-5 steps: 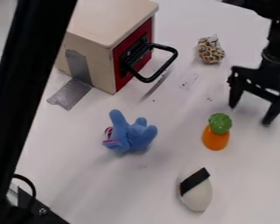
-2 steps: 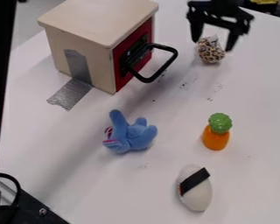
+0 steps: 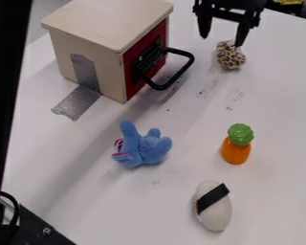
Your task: Put the object on top of the drawer.
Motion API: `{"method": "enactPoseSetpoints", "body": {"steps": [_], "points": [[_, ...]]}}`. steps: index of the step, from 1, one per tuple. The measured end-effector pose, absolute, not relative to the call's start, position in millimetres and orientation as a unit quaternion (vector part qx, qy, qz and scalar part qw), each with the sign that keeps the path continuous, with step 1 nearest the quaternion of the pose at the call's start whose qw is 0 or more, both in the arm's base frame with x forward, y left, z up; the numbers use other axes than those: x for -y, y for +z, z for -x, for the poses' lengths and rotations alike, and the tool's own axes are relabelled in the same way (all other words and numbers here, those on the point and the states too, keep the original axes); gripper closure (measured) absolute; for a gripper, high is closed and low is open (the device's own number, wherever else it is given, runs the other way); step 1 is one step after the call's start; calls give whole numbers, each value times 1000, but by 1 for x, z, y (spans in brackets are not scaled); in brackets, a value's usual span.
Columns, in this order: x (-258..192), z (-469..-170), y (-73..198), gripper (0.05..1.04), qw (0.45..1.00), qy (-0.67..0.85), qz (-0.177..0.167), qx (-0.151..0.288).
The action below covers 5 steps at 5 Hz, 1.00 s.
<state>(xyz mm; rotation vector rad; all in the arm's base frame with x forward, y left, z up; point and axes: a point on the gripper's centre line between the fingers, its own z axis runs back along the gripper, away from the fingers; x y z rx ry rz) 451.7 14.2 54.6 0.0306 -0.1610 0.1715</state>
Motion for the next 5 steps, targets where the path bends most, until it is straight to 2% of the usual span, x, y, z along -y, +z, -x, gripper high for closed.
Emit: {"method": "enactPoseSetpoints", "body": {"steps": [2,3,5], "points": [[-11,-463,3,83,993,109,14,33],[-12,-466,0,114,993,116,14,35],[-22,-462,-2,684,991,129,22,40]]}}
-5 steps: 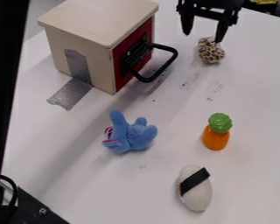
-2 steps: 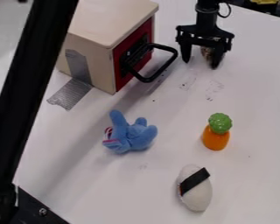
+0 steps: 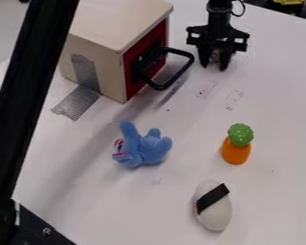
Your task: Put the object on top of the drawer.
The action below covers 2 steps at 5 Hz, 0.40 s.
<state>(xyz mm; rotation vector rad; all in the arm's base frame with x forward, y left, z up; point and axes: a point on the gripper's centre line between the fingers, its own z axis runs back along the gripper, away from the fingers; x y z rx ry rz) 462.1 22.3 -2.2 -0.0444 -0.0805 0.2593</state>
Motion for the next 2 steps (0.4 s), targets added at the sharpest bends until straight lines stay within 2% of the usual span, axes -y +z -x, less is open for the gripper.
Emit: {"method": "enactPoseSetpoints", "body": {"steps": [1,2], "points": [[-23,-454,2,853,991,127,24,36],[-23,-444,17,922,993,115,26,29]]}}
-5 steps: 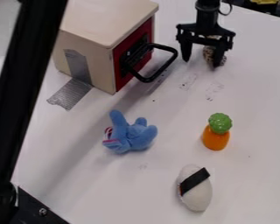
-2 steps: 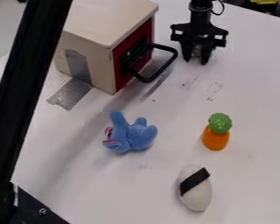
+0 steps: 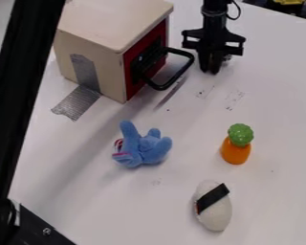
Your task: Put the object on top of the drawer.
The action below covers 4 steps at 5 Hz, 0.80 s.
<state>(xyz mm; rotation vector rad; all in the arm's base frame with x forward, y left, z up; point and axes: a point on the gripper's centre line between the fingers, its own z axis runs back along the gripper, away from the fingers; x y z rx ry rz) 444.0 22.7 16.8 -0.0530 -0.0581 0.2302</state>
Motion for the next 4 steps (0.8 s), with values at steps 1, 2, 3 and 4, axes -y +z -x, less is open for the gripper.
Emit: {"method": "enactPoseSetpoints", "body": {"steps": [1,2,3,4], "points": [[-27,-439,78,953,992,96,33,74],[-40,-419,112,965,990,94,36,96],[-51,-392,140,965,991,87,28,95],[-69,-365,153,965,992,85,22,85]]}}
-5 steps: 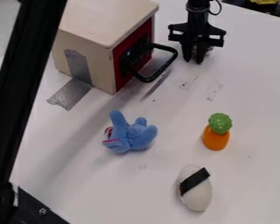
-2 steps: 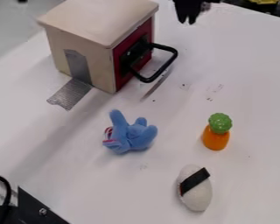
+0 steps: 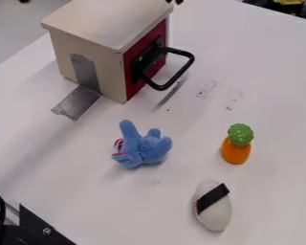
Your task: Put the object on top of the drawer.
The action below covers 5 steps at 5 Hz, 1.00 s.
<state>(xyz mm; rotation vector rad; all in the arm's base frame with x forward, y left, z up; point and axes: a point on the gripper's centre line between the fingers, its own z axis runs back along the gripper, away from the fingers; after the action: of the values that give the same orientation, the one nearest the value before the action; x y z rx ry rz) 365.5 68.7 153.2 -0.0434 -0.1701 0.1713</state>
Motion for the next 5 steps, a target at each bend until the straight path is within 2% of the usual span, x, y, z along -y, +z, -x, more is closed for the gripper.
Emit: {"method": "enactPoseSetpoints", "body": {"steps": [2,3,4,5], "points": [[-107,-345,133,966,990,131,14,56],[-124,-339,110,966,989,147,8,22],[-130,-336,106,940,988,152,7,17],[-131,-335,106,710,987,156,15,20]]}}
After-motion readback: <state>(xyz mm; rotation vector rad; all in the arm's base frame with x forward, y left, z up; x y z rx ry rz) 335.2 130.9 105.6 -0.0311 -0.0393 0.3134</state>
